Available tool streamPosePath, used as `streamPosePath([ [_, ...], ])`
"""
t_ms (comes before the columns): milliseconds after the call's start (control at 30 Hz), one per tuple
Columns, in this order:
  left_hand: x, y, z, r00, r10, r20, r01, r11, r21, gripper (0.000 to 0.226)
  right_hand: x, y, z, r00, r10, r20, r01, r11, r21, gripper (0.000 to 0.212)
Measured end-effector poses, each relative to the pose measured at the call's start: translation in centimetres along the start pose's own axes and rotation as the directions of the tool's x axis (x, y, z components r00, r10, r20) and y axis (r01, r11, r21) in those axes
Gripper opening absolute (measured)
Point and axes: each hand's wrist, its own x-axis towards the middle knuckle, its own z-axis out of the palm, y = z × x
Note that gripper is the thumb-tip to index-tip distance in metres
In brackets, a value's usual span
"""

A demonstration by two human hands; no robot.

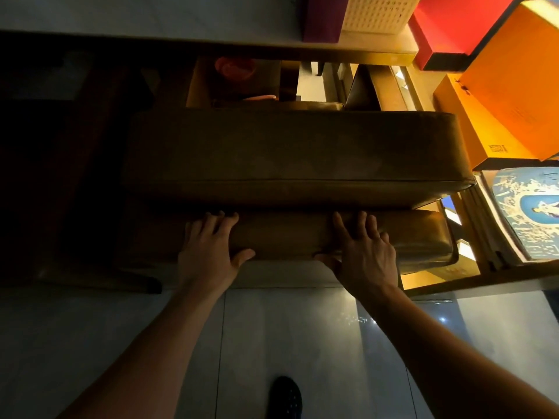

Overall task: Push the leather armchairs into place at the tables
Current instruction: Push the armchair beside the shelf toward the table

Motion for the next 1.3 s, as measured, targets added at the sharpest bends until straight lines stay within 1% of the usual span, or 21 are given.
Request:
streamPosePath([
  [467,-4.2,-0.9,0.1,1.0,0.029,0.01,-0.029,1.0,-0.005,0.074,-4.8,-1.1,0.7,1.0,0.019,0.013,-0.019,1.0,0.013,0.091],
  [733,-3.6,-0.9,0.3,0.999,0.044,-0.015,-0.044,0.998,-0.033,0.074,-4.0,-0.8,0.8,0.999,0.01,0.032,-0.01,1.0,0.002,0.093],
  [1067,-2.7,0.0,-0.1,1.0,0.016,0.017,-0.015,0.998,-0.057,0.074,-3.2,-1.0,-0.1,0.998,0.028,0.052,-0.03,0.999,0.024,0.093],
  [1300,-2.9,-0.3,0.1,1.0,0.018,0.001,-0.018,0.999,-0.051,0.073,-3.3,-0.7,0.7,0.998,0.023,0.06,-0.025,0.999,0.03,0.094],
])
